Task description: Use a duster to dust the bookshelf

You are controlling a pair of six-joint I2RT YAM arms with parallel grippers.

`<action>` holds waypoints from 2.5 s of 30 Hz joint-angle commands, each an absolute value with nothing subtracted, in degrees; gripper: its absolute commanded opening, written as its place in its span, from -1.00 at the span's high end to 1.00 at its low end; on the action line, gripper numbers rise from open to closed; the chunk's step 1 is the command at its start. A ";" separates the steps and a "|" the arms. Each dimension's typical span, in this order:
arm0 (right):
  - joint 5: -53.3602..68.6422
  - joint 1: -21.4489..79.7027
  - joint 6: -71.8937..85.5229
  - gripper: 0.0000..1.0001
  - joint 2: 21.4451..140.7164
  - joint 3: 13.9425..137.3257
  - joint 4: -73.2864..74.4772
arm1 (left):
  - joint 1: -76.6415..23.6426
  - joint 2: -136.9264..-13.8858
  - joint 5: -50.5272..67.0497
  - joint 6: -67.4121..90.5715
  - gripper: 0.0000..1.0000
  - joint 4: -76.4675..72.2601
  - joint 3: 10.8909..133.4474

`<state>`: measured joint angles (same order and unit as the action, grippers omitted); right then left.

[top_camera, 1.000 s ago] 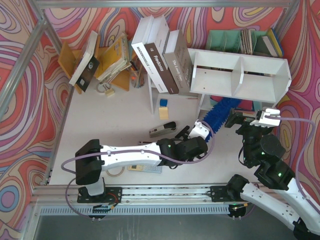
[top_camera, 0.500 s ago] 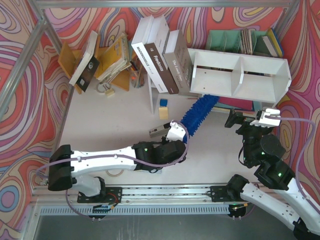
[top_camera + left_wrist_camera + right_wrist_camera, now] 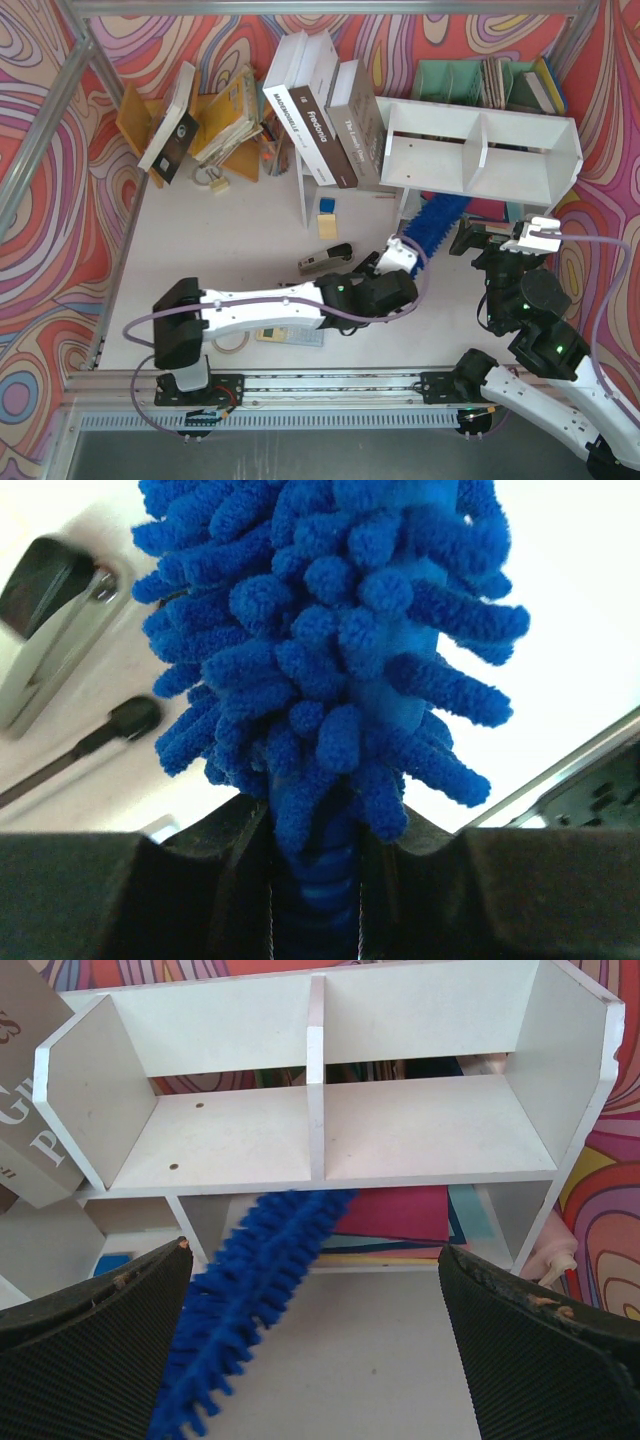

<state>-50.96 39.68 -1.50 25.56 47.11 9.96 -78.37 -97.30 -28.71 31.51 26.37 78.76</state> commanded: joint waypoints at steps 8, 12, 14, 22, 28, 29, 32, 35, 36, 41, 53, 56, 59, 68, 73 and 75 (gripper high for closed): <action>-51.94 39.57 -1.47 -0.97 25.40 46.60 9.53 | -79.36 -104.79 -22.04 23.77 1.00 24.96 90.85; -51.80 39.55 -1.49 -0.97 25.39 46.60 9.58 | -78.77 -99.30 -25.82 24.77 1.00 23.65 83.92; -51.72 39.56 -1.43 -0.97 25.40 46.58 9.57 | -78.10 -96.44 -27.36 25.86 1.00 23.46 80.55; -51.59 39.50 -1.32 -0.97 25.66 46.72 9.56 | -77.04 -95.65 -26.89 25.57 1.00 21.79 79.98; -51.94 39.51 -1.32 -0.97 25.49 46.63 9.58 | -77.32 -103.65 -20.44 22.93 1.00 21.60 89.42; -51.94 39.55 -1.36 -0.97 25.42 46.64 9.54 | -77.34 -105.00 -19.48 22.41 1.00 22.09 91.22; -52.02 39.53 -1.44 -0.97 25.49 46.64 9.54 | -77.80 -109.52 -17.45 20.78 1.00 23.96 97.44; -52.02 39.55 -1.50 -0.97 25.49 46.50 9.50 | -78.29 -113.15 -15.66 19.78 1.00 26.23 101.53; -52.02 39.62 -1.49 -0.97 25.49 46.55 9.49 | -78.37 -113.86 -15.22 19.56 1.00 26.84 102.20; -51.86 39.48 -1.51 -0.97 25.49 46.51 9.37 | -78.51 -113.84 -14.25 19.31 1.00 27.94 99.90; -51.84 39.51 -1.47 -0.97 25.42 46.50 9.58 | -78.49 -114.26 -14.70 21.03 1.00 30.23 96.44; -51.77 39.55 -1.41 -0.97 25.47 46.50 9.58 | -78.45 -113.17 -15.52 20.54 1.00 30.29 97.35; -51.85 39.48 -1.40 -0.98 25.48 46.62 9.65 | -78.57 -111.19 -15.73 20.13 1.00 29.89 97.88; -51.78 39.53 -1.41 -0.98 25.06 46.55 9.60 | -79.41 -104.16 -15.78 20.71 1.00 27.83 91.80; -51.77 39.51 -1.41 -0.97 24.94 46.54 9.65 | -79.38 -105.76 -15.13 21.01 1.00 29.45 88.72; -51.77 39.56 -1.39 -0.97 24.86 46.52 9.67 | -79.45 -106.16 -15.22 21.07 1.00 28.90 86.82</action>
<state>-51.77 39.68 -1.50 25.56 46.74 10.57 -79.31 -105.01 -15.38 21.78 30.06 90.30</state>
